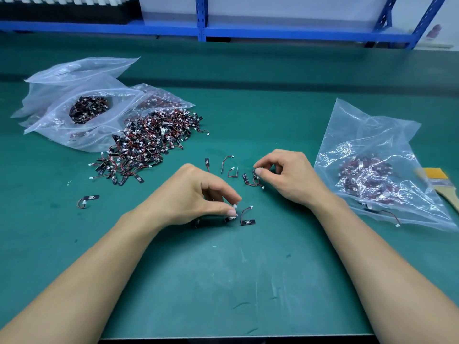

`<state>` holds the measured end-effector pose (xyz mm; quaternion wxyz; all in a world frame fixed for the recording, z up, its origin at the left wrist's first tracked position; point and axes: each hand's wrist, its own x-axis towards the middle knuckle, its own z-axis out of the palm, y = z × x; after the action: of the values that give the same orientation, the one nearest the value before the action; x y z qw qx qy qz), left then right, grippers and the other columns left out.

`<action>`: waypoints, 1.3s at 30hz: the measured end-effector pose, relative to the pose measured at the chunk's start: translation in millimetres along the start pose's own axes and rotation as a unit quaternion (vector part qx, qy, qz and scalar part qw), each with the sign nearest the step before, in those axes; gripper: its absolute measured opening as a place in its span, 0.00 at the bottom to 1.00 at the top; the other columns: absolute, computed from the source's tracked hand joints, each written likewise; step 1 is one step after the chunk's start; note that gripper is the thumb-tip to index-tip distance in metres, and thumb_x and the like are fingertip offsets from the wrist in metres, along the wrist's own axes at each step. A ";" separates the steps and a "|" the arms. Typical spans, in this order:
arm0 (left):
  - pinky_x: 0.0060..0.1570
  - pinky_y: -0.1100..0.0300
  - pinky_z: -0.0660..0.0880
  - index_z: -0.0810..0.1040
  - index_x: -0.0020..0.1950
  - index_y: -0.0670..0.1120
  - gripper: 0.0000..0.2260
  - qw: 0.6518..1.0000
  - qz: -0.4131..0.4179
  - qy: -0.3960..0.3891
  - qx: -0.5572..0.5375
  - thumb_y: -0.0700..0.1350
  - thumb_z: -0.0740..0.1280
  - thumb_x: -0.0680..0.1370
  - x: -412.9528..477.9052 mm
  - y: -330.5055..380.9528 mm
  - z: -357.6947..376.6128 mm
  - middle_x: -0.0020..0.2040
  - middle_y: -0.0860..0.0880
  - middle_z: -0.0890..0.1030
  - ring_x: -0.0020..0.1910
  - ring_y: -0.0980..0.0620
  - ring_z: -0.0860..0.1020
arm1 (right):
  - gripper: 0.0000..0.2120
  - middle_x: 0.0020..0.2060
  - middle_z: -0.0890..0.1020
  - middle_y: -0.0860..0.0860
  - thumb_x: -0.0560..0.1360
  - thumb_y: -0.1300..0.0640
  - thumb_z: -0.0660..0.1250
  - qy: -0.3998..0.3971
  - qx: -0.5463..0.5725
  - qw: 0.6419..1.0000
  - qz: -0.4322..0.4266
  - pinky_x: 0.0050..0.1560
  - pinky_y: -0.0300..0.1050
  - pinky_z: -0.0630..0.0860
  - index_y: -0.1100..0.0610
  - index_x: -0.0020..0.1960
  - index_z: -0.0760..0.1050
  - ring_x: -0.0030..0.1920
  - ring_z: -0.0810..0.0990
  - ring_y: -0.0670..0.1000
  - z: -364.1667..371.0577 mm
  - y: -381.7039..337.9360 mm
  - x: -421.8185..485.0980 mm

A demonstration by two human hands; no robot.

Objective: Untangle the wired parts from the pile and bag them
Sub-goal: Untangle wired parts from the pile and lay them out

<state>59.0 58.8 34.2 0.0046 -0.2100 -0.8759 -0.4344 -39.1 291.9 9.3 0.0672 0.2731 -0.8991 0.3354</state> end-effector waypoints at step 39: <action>0.49 0.63 0.76 0.81 0.53 0.49 0.05 0.914 0.018 0.402 0.042 0.41 0.70 0.79 32.3 -37.3 -42.6 0.44 0.58 0.82 0.43 0.58 0.80 | 0.04 0.35 0.77 0.40 0.75 0.58 0.73 0.044 0.012 0.999 -0.011 0.39 0.30 0.64 0.52 0.49 0.84 0.35 0.72 0.42 -3.4 -5.2 -1.4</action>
<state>8.2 18.1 38.6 0.3735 -0.0328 -0.8136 -0.4445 -35.4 291.4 14.5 0.1070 0.2684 -0.8883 0.3569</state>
